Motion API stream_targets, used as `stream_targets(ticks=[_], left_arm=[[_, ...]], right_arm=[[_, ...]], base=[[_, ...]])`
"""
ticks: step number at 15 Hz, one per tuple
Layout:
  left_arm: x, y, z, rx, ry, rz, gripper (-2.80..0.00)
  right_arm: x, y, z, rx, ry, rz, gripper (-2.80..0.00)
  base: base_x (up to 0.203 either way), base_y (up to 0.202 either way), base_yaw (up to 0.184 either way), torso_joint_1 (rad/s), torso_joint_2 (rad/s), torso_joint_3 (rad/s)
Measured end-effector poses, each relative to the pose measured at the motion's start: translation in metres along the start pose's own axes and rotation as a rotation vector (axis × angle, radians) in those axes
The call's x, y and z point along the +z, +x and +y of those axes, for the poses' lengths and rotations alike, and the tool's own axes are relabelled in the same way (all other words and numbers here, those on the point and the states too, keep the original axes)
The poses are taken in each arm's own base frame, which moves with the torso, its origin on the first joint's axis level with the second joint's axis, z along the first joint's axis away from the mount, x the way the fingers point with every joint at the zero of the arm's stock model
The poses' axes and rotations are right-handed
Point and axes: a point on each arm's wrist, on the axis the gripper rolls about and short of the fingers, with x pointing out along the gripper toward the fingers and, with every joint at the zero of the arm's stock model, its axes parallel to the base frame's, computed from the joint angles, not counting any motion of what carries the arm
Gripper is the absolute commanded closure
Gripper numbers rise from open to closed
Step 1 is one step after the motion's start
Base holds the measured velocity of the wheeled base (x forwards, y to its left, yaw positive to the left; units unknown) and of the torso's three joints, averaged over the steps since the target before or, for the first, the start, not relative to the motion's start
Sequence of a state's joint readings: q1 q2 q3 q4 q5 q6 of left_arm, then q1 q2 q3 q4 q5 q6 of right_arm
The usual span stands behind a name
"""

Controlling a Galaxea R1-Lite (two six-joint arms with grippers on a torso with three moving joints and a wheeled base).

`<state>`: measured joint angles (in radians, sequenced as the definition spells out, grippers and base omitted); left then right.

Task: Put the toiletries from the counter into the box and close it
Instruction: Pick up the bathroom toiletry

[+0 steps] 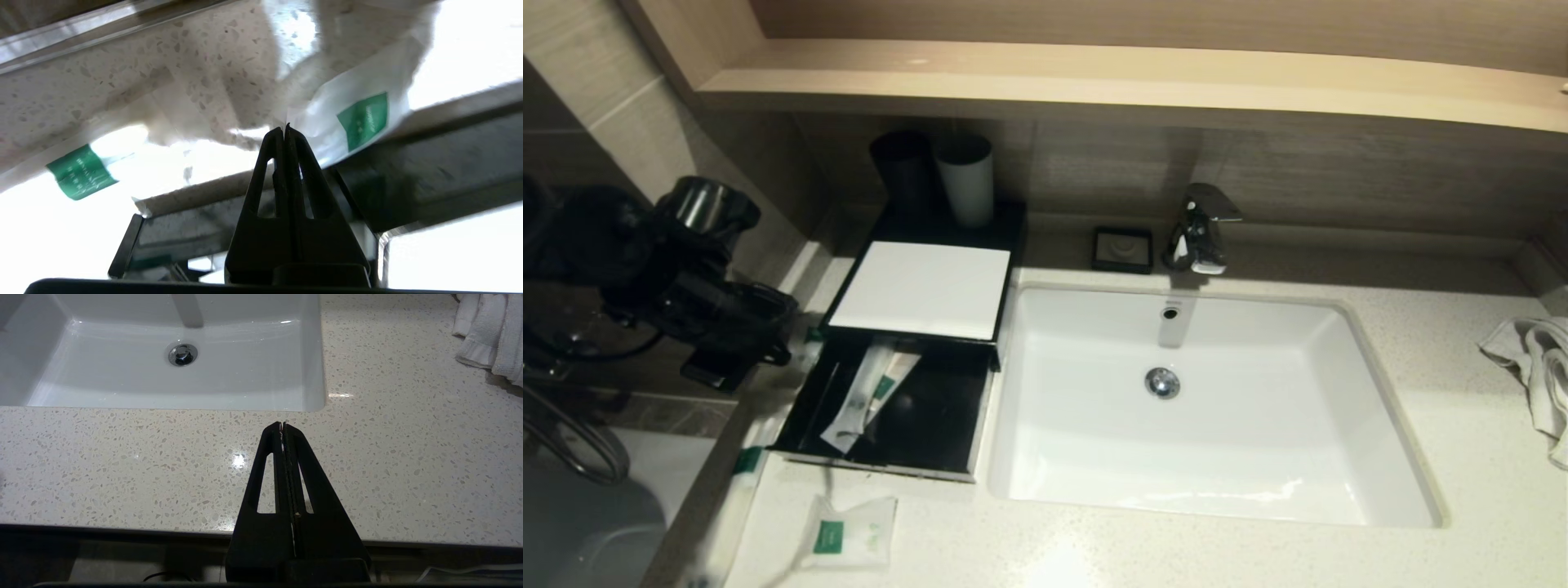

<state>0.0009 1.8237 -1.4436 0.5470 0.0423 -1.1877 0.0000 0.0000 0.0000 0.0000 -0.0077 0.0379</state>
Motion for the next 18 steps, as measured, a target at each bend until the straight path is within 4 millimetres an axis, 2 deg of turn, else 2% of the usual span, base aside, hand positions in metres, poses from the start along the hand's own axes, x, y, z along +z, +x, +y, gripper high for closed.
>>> stream_targets(ticks=[10, 18], left_arm=[[0.0, -0.051, 0.004, -0.091, 0.027, -0.022, 0.0], [-0.023, -0.087, 0.009, -0.156, 0.088, 0.078, 0.0]], right_arm=[[0.0, 0.0, 0.0, 0.0, 0.0, 0.0, 0.0], [0.0, 0.0, 0.0, 0.0, 0.0, 0.0, 0.0]], base=[[0.0, 0.0, 0.0, 0.0, 0.0, 0.0], [0.0, 0.0, 0.0, 0.0, 0.0, 0.0]])
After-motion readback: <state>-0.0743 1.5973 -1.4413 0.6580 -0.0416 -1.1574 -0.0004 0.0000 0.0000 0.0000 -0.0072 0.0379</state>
